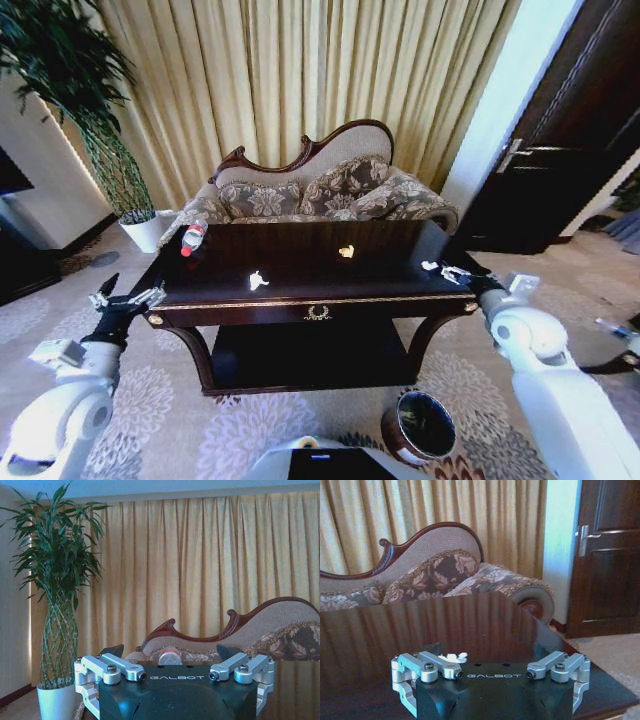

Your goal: Move to the front of the table and place the trash on the table into the trash bin.

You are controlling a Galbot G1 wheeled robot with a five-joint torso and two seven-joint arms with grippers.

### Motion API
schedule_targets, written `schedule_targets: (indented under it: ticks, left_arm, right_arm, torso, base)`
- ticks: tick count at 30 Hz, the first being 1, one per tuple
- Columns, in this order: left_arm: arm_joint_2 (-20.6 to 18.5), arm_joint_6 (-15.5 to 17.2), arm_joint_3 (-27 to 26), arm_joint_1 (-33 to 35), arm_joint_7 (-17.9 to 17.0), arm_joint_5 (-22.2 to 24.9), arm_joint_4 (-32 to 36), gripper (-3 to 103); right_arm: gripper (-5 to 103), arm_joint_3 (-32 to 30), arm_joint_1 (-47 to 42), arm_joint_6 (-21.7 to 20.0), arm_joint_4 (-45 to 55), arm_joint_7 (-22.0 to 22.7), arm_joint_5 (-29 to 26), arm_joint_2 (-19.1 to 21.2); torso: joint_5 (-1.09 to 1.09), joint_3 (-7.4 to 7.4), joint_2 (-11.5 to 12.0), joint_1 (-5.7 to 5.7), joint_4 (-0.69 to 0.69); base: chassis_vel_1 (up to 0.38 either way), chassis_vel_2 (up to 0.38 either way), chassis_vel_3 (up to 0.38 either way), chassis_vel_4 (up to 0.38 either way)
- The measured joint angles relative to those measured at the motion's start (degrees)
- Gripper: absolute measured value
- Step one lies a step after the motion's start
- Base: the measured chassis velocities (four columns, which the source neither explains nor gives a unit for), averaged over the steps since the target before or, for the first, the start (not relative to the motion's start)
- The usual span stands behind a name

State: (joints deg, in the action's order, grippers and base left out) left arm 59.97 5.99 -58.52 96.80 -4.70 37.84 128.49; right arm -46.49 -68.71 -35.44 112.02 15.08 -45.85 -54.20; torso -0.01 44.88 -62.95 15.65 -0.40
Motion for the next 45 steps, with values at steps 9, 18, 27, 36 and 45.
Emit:
schedule_targets:
  ticks: [9,18,27,36,45]
  left_arm:
    - [0.2,-0.2,0.5,0.1,0.5,-1.0,-0.4,100]
    - [0.5,-0.4,0.4,-0.1,0.5,-1.0,-0.3,100]
    - [0.6,-0.4,0.5,-0.2,0.5,-1.1,0.2,100]
    - [0.9,-0.6,0.8,-0.6,0.6,-1.1,0.7,100]
    - [1.3,-1.2,0.6,-0.3,0.8,-1.0,0.7,100]
  right_arm:
    - [100,2.3,2.3,-0.7,-1.2,-3.7,-1.9,-0.2]
    - [100,5.4,4.5,-1.1,-1.7,-3.6,-1.4,0.0]
    - [100,6.2,4.2,-1.4,-2.2,-4.4,2.0,0.1]
    - [100,6.5,4.0,-1.1,-2.0,-4.3,2.2,0.1]
    - [100,6.7,3.7,-1.1,-1.5,-4.2,2.1,0.1]
  torso:
    - [0.01,0.00,0.0,0.00,0.00]
    - [0.01,0.00,0.0,0.00,0.00]
    - [0.01,0.00,0.0,0.00,-0.01]
    - [0.01,0.00,0.0,0.00,-0.01]
    - [0.01,0.00,0.0,0.00,-0.01]
  base:
    - [0.000,0.000,0.000,0.000]
    - [0.000,0.000,0.000,0.000]
    - [0.000,0.000,0.000,0.000]
    - [0.000,0.000,0.000,0.000]
    - [0.000,0.000,0.000,0.000]
